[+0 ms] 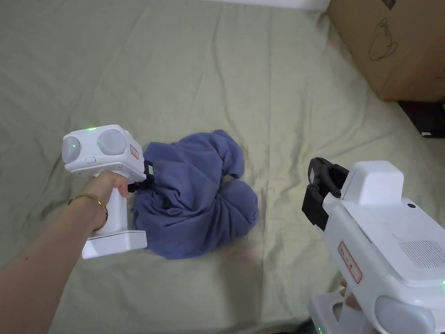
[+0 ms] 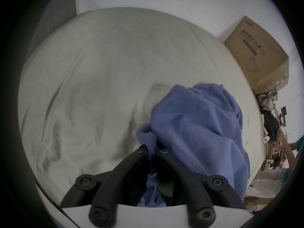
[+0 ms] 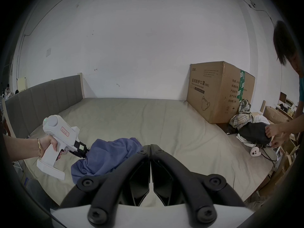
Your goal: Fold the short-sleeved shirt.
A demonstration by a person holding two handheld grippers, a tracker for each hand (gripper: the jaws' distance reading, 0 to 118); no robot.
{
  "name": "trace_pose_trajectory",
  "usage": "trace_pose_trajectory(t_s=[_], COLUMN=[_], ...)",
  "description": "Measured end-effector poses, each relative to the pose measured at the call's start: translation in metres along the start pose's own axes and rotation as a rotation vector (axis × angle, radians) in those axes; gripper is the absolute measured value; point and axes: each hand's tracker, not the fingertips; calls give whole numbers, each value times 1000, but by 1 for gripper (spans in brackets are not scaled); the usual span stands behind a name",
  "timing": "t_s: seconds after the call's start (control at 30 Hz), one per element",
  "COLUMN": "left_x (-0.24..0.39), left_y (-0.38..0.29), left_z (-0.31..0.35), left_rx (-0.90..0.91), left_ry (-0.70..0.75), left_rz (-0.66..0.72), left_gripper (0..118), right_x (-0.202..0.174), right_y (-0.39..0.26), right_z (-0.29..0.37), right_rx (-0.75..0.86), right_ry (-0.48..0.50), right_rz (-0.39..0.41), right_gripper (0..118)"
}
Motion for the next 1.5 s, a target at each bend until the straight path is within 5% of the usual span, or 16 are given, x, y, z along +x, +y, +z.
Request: trace_pose_trajectory(t_s=[0.4, 0.43, 0.5, 0.53, 0.6, 1.03, 1.13, 1.23, 1.3, 1.5], left_x=[-28, -31, -36, -39, -43, -73, -78, -82, -84, -89], left_y=[-18, -21, -28, -31, -38, -62, -61, -60, -58, -51], left_z=[90, 96, 105, 108, 111, 106, 97, 87, 83, 91], left_rx=[237, 242, 262, 271, 283, 262, 244, 233, 226, 247], left_ry=[-50, -52, -47, -43, -26, -73, -81, -75, -67, -54], left_rz=[-20, -22, -25, -34, -51, -7, 15, 33, 43, 80], left_gripper=[2, 2, 2, 2, 2, 2, 2, 2, 2, 2], right_x=[-2, -3, -5, -8, -15, -49, -51, -53, -55, -34], right_y=[56, 65, 80, 87, 97, 36, 20, 7, 10, 56], right_z=[-65, -79, -113, -132, -167, -371, -390, -397, -391, -346], right_rx=[-99, -128, -210, -251, -327, -722, -745, -774, -751, -680], right_ry=[124, 132, 188, 201, 215, 35, 16, 46, 59, 118], right_rz=[18, 28, 30, 31, 51, 47, 3, -26, -35, -38], right_gripper=[4, 12, 78, 102, 115, 103, 84, 48, 2, 3])
